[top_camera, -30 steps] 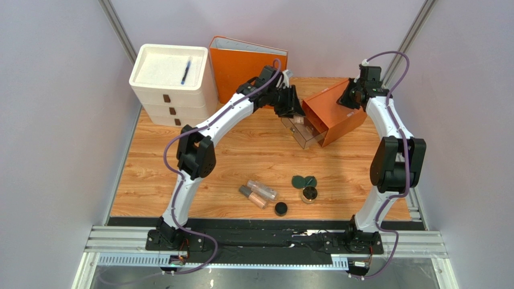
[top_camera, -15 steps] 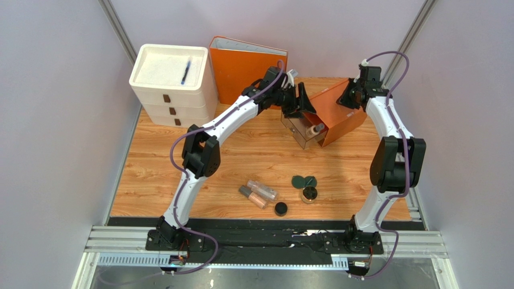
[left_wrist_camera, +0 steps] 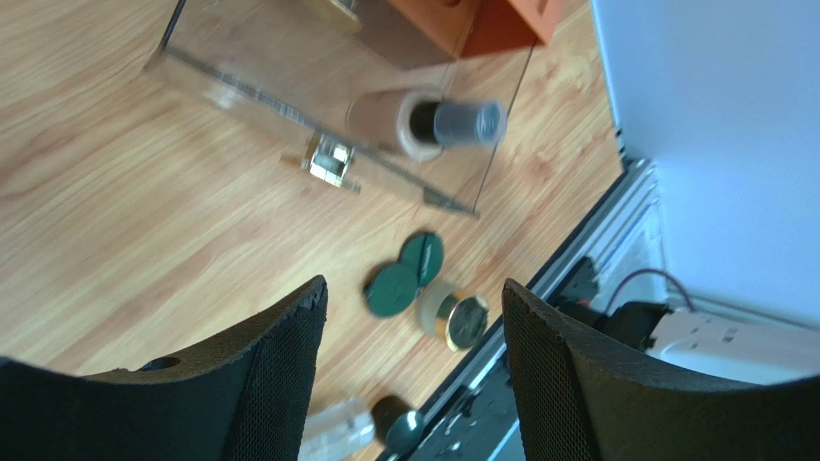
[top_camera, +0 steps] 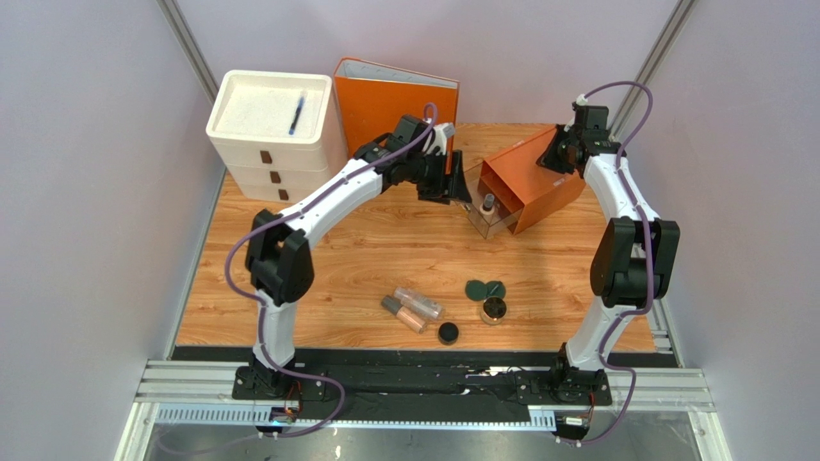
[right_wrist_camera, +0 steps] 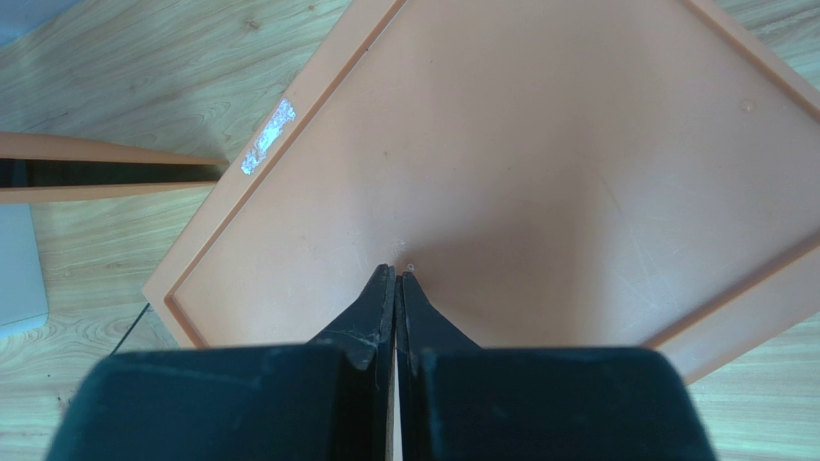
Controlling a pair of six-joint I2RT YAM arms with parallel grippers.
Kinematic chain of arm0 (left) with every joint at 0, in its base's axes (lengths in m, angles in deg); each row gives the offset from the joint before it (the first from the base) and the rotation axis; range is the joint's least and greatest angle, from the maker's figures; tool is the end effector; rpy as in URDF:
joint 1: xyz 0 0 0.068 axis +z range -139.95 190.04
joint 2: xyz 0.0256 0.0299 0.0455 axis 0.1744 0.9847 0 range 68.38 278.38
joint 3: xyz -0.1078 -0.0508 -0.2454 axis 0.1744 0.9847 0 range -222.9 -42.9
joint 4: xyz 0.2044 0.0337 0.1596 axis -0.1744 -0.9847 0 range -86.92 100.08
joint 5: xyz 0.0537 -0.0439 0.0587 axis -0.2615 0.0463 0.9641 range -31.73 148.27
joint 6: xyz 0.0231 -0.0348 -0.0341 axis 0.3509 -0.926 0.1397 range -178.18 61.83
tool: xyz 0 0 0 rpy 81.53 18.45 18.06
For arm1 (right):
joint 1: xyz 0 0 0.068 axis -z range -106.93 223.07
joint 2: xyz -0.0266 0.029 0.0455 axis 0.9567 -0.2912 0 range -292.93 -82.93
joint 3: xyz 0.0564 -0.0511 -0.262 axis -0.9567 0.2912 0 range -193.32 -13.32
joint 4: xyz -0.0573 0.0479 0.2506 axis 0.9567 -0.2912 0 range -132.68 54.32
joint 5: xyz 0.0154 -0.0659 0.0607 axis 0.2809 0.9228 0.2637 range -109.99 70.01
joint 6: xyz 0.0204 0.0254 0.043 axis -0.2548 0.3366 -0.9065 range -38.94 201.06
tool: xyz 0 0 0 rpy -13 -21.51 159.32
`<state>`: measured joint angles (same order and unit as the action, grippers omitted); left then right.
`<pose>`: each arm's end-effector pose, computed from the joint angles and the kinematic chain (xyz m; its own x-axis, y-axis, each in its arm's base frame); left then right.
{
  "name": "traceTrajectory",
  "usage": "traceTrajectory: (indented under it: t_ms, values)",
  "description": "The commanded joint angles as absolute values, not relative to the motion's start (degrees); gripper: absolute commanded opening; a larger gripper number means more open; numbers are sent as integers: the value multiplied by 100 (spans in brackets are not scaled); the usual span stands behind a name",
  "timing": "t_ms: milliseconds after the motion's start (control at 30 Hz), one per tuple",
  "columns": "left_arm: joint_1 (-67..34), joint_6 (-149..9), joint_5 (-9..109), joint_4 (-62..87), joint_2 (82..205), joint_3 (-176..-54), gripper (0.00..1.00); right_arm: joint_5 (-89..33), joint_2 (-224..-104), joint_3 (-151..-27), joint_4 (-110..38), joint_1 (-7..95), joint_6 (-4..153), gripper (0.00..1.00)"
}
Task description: Organize the makeup
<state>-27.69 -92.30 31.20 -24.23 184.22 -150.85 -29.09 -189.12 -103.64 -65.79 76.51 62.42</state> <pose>0.3573 -0.2969 0.3059 -0.8951 0.0610 -0.4417 0.3738 0.6428 -0.6686 0.4211 -0.0197 0.2792 -0.6963 0.3580 -0.6221 0.1815 0.9264 0.3299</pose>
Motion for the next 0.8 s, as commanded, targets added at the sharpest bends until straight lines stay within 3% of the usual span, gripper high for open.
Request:
traceTrajectory:
  t_ms: [0,133,367,767]
  values:
    - [-2757,-8279,3664,-2736,17544,-14530,72,-2851,-19578,-9875,-7910,7553,6427,0]
    - [-2845,-8050,3902,-2964,17815,-15152,72,-2878,-19622,-9857,-7910,7544,6436,0]
    - [-3144,-7716,4157,-3825,19239,-17339,72,-2851,-19631,-9840,-7901,7562,6436,0]
    - [-3495,-7751,4122,-3598,19767,-17773,71,-2842,-19657,-9875,-7928,7580,6444,0]
